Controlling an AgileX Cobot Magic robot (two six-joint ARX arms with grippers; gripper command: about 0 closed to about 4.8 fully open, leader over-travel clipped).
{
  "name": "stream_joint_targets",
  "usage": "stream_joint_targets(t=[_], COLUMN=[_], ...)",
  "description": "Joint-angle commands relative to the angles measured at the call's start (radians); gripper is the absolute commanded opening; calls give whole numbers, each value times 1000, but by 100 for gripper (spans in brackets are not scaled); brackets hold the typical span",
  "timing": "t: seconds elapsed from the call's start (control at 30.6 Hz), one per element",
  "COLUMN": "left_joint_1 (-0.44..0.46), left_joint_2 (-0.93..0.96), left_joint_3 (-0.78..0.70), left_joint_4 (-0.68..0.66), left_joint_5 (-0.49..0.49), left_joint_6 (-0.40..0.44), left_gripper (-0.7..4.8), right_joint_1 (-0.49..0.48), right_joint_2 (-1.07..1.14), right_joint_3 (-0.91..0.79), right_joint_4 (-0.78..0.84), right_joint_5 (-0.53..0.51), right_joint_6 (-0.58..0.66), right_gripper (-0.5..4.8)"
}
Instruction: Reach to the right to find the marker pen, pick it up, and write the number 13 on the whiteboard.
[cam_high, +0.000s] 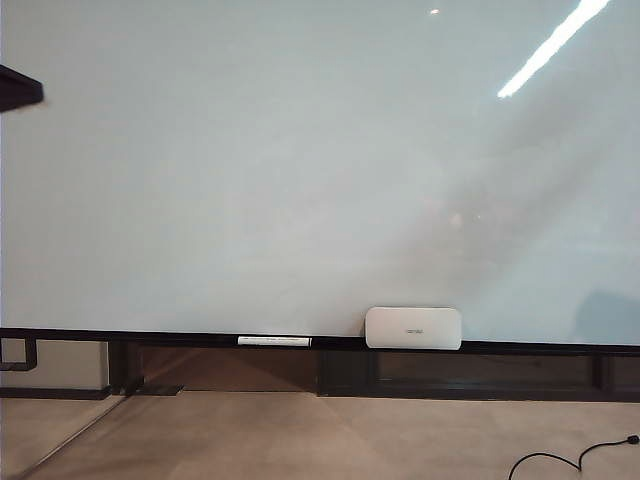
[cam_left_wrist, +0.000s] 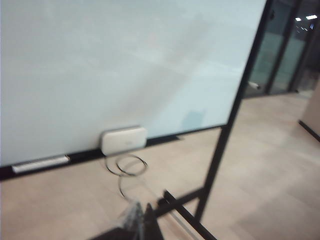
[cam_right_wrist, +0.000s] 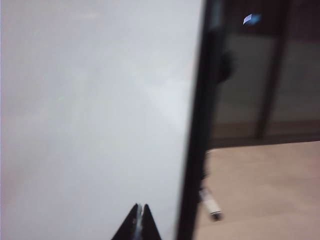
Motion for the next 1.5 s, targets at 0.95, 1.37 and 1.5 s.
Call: stream_joint_targets(t=[0.95, 1.37, 1.5], left_joint_1=[-3, 0, 0], left_joint_2=[787, 855, 892], left_joint_3=[378, 378, 378], left_joint_4=[309, 292, 292], left_joint_5=[143, 70, 36], left_joint_6=[62, 187, 230], left_gripper=[-6, -6, -6], right_joint_1=[-143, -186, -189], right_joint_2=[442, 660, 771], right_joint_3=[8, 13, 80], right_joint_4=[174, 389, 387], right_joint_5=[-227, -215, -218], right_joint_6=[81, 75, 71], right_gripper=[-5, -6, -5])
